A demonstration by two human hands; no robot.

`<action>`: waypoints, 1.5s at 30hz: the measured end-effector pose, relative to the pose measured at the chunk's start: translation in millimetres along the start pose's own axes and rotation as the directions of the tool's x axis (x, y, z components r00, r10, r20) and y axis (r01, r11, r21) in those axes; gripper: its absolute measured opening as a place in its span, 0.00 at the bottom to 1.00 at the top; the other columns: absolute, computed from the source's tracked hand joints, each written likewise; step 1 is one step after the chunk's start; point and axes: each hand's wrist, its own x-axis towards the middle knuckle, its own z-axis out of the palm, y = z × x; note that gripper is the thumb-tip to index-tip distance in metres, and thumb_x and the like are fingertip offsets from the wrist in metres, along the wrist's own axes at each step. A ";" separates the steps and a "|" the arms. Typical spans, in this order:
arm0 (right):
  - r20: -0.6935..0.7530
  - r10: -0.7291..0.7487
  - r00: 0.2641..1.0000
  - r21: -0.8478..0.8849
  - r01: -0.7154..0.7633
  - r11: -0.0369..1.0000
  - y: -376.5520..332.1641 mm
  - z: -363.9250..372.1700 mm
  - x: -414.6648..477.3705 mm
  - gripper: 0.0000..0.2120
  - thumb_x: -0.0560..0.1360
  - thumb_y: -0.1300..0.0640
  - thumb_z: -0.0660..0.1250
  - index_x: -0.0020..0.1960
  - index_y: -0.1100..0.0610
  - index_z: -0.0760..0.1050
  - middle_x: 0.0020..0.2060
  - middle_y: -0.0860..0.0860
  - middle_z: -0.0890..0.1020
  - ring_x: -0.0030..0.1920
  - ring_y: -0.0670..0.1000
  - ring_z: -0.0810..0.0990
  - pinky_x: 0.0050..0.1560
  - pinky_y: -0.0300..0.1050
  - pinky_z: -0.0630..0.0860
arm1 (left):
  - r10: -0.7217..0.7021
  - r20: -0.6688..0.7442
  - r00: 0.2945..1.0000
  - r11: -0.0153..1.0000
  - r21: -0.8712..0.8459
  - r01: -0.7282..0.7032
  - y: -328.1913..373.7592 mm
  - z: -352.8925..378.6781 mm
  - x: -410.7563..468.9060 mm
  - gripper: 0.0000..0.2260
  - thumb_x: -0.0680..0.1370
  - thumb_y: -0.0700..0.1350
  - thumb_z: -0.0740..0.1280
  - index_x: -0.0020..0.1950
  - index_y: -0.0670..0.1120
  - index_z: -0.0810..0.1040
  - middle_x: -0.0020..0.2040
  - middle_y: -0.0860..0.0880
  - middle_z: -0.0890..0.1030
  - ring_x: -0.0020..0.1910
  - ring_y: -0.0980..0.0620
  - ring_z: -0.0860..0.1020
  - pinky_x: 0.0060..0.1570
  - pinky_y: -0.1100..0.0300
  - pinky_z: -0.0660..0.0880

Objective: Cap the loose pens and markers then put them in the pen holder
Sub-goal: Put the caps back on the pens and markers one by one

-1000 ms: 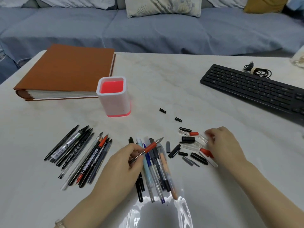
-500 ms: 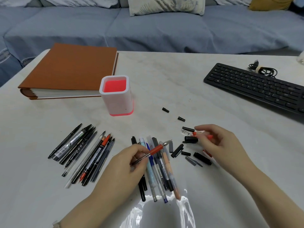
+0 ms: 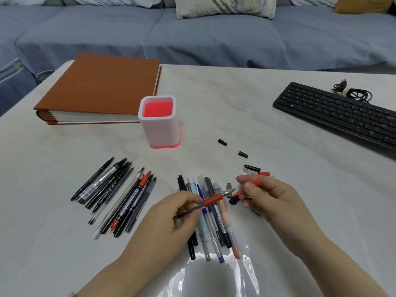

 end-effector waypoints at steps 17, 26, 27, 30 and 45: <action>0.013 -0.097 0.995 0.025 0.096 0.995 5.6 22.9 -8.8 0.06 0.68 0.64 0.69 0.37 0.55 0.82 0.33 0.51 0.85 0.38 0.46 0.84 0.40 0.32 0.77 | -0.222 0.033 0.975 0.912 -0.348 0.219 4.2 4.6 -4.7 0.16 0.72 0.32 0.66 0.36 0.53 0.84 0.28 0.51 0.82 0.23 0.61 0.74 0.25 0.73 0.68; 0.105 -0.072 0.992 0.123 0.059 0.991 12.0 40.5 -8.0 0.10 0.73 0.68 0.64 0.50 0.58 0.76 0.35 0.51 0.85 0.38 0.45 0.83 0.40 0.33 0.77 | -0.253 0.110 0.961 0.801 -0.534 0.272 5.3 6.5 -0.2 0.09 0.74 0.35 0.65 0.37 0.44 0.81 0.28 0.47 0.81 0.22 0.55 0.75 0.23 0.67 0.71; 0.078 -0.051 0.996 0.094 0.043 0.995 11.7 41.1 -5.9 0.10 0.73 0.69 0.62 0.51 0.58 0.76 0.33 0.51 0.84 0.36 0.45 0.83 0.39 0.33 0.78 | -0.231 0.047 0.972 0.890 -0.394 0.231 0.5 3.9 0.2 0.07 0.74 0.39 0.66 0.39 0.46 0.82 0.30 0.50 0.82 0.25 0.59 0.77 0.27 0.69 0.72; -0.008 -0.043 0.999 -0.237 0.040 0.971 11.9 36.1 4.7 0.10 0.74 0.64 0.63 0.54 0.55 0.74 0.33 0.49 0.82 0.33 0.43 0.81 0.36 0.32 0.77 | -0.083 -0.152 0.985 0.980 0.165 0.108 -22.6 -13.2 -0.4 0.04 0.75 0.47 0.65 0.46 0.53 0.80 0.40 0.60 0.80 0.40 0.63 0.76 0.39 0.72 0.71; 0.198 -0.215 0.956 -0.852 0.276 0.445 46.7 44.4 25.6 0.09 0.76 0.53 0.61 0.56 0.51 0.74 0.47 0.43 0.68 0.46 0.41 0.68 0.48 0.31 0.64 | -0.081 -0.329 0.941 0.761 0.589 0.272 -77.0 -40.9 13.9 0.08 0.76 0.43 0.63 0.51 0.42 0.79 0.47 0.46 0.78 0.48 0.43 0.76 0.37 0.55 0.71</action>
